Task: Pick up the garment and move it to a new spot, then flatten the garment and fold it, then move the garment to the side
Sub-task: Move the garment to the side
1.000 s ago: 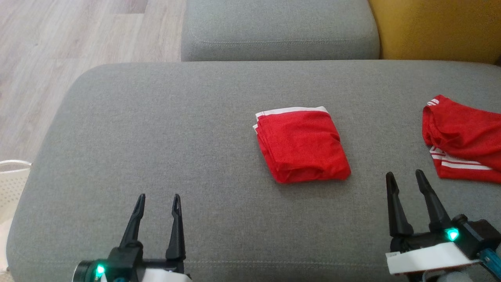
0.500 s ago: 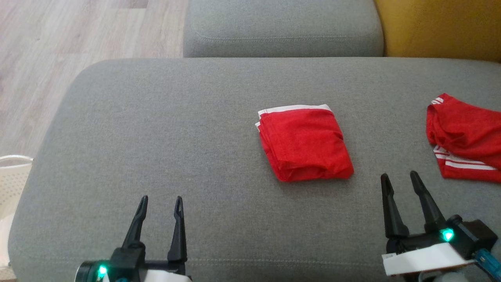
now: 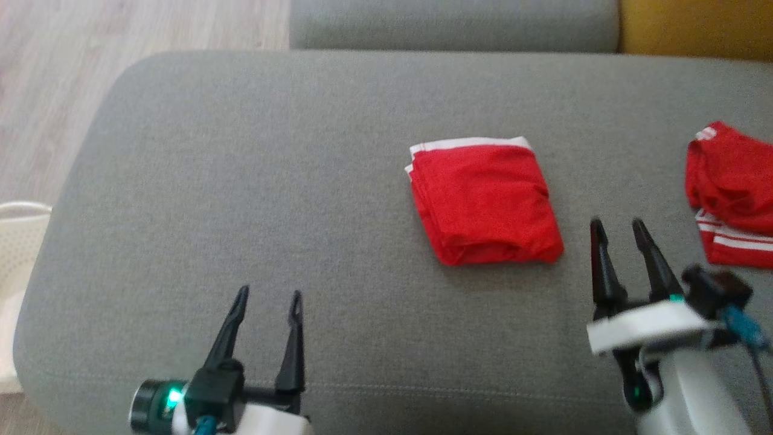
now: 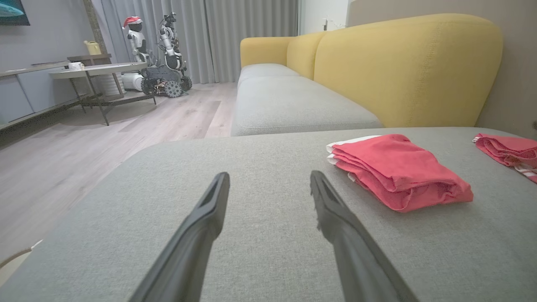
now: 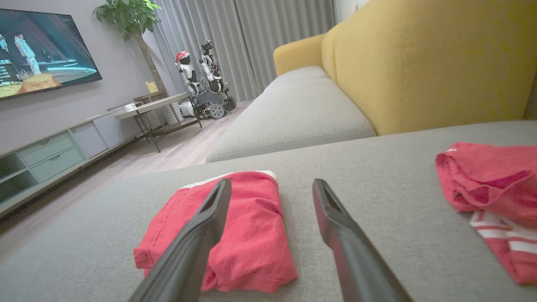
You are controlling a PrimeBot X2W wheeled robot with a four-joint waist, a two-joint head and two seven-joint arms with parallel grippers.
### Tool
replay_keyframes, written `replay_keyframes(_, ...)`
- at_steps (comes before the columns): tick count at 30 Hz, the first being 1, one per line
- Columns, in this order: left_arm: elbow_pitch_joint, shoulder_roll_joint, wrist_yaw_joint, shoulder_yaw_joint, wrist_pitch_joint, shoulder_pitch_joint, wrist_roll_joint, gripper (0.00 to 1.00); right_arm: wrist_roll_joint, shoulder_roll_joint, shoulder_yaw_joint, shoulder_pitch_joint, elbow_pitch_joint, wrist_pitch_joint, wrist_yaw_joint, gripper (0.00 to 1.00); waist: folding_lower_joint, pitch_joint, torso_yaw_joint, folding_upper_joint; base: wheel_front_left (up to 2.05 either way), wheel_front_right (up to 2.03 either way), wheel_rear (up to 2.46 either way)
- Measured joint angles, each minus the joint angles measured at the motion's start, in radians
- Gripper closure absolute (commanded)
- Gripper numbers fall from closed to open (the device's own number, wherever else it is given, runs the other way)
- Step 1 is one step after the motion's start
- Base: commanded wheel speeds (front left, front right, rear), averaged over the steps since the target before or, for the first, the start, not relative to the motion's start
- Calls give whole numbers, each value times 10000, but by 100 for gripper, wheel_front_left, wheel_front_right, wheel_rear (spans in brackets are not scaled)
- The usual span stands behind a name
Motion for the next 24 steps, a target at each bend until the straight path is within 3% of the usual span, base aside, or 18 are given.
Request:
replay_keyframes(9, 61, -6, -130, -570, 0, -784, -6, 0, 1732, -882, 1099, -3183, 3578, 1436, 0, 0, 0, 798, 472, 0, 0, 0, 0)
replay_keyframes(19, 213, -27, -19, -846, 0, -1366, -144, 0, 2516, -1685, 2483, -4524, 5229, 2828, 0, 0, 0, 1582, 961, 0, 0, 0, 0)
replay_keyframes(20, 221, -29, 15, -888, 0, -1394, -176, 0, 2675, -1687, 2773, -4592, 5231, 2978, 0, 6, 0, 1622, 977, 0, 0, 0, 0)
replay_keyframes(21, 224, -31, 17, -928, 0, -1411, -198, 0, 2798, -1685, 3039, -4630, 5225, 3062, 0, 39, 0, 1649, 981, 0, 0, 0, 0)
replay_keyframes(23, 267, -33, 33, -980, 0, -1436, -199, 0, 3104, -1687, 3471, -4640, 5208, 3237, 0, 94, 0, 1665, 960, 0, 0, 0, 0)
replay_keyframes(24, 276, -33, 75, -984, 0, -1453, -199, 0, 3264, -1720, 3659, -4648, 5168, 3262, 0, 100, 0, 1660, 939, 0, 0, 0, 0)
